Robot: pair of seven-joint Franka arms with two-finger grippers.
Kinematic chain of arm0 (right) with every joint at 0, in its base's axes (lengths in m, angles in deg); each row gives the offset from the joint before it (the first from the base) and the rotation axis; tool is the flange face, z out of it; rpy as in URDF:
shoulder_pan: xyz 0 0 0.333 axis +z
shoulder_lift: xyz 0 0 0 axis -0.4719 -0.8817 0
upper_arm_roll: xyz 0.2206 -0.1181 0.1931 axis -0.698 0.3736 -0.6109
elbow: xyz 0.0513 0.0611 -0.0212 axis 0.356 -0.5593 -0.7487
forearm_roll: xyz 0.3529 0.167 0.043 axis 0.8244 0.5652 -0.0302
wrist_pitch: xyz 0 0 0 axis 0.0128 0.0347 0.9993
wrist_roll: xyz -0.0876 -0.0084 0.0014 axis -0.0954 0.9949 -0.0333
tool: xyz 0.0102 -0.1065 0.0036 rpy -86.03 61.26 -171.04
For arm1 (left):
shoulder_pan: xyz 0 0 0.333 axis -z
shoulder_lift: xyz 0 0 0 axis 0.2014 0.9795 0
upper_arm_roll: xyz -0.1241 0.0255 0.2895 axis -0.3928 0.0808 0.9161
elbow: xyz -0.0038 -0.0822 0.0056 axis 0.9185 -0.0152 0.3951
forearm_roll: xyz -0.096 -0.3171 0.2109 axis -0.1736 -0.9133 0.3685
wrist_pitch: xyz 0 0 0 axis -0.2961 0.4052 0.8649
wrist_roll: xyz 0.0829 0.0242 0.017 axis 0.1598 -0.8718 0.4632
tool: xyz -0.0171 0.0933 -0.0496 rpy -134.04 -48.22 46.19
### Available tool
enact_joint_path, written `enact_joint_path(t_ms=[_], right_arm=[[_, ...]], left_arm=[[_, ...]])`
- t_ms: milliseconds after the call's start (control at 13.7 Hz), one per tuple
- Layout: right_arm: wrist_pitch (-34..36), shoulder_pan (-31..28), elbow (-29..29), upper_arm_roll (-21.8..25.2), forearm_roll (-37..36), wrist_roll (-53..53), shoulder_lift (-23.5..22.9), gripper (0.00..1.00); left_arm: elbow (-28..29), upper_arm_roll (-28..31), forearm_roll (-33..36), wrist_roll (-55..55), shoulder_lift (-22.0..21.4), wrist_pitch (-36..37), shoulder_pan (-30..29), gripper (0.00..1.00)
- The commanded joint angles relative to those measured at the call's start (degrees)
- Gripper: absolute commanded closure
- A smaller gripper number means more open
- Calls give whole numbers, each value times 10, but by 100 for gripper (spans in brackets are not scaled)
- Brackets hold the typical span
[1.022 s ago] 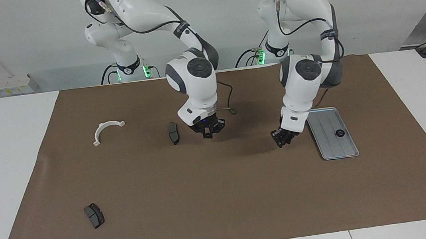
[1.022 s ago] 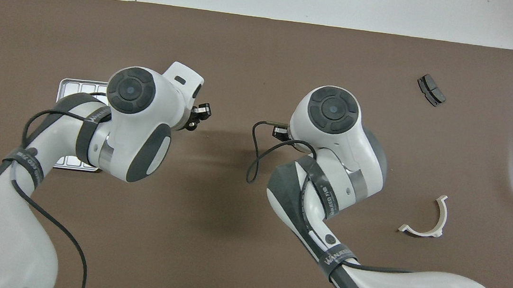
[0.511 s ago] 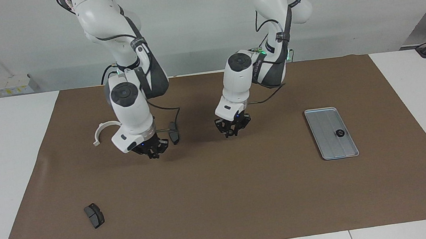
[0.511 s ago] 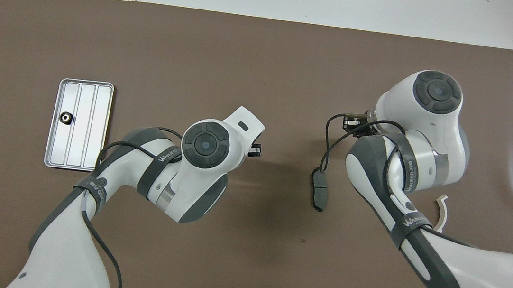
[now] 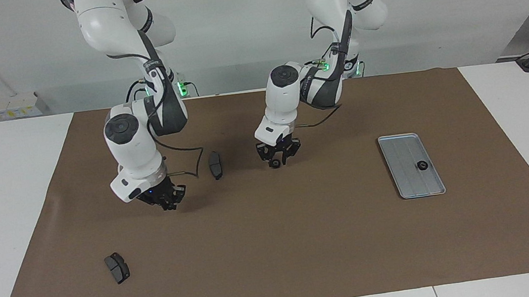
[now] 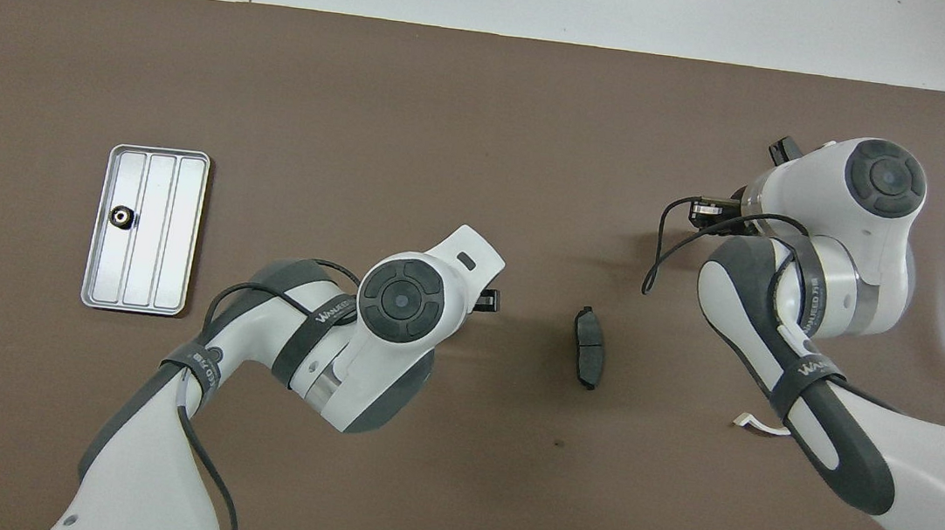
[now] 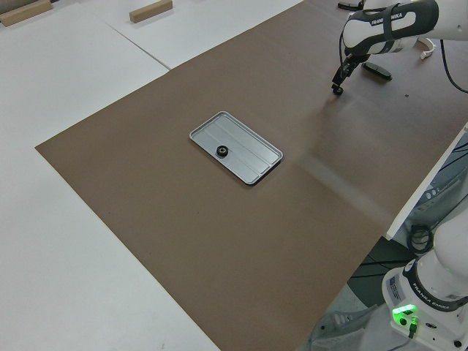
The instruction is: Place bearing gear from tray to pile
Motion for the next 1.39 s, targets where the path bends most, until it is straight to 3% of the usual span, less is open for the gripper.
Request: enact_joint_path(t_ms=[0, 146, 292, 438, 511, 803, 1314], right_arm=[[-14, -13, 53, -9, 18, 7, -47, 100], [-18, -16, 67, -9, 22, 7, -61, 94], [-26, -15, 65, -8, 22, 6, -62, 38], [-22, -11, 65, -8, 22, 3, -61, 9], [-17, -7, 65, -8, 22, 2, -56, 0], [42, 35, 59, -9, 22, -34, -10, 0], [66, 159, 61, -10, 22, -165, 5, 0]], left_arm=[[-29, 12, -5, -1, -9, 51, -37, 0], [-55, 12, 0, -7, -18, 92, -103, 0], [-55, 12, 1, -16, -25, 97, -161, 0], [-52, 12, 1, -86, -27, 108, -223, 0], [-52, 12, 1, -132, -27, 115, -253, 0], [-26, 12, 1, -324, -33, 105, -351, 0], [41, 12, 1, -461, -29, 2, -425, 0]])
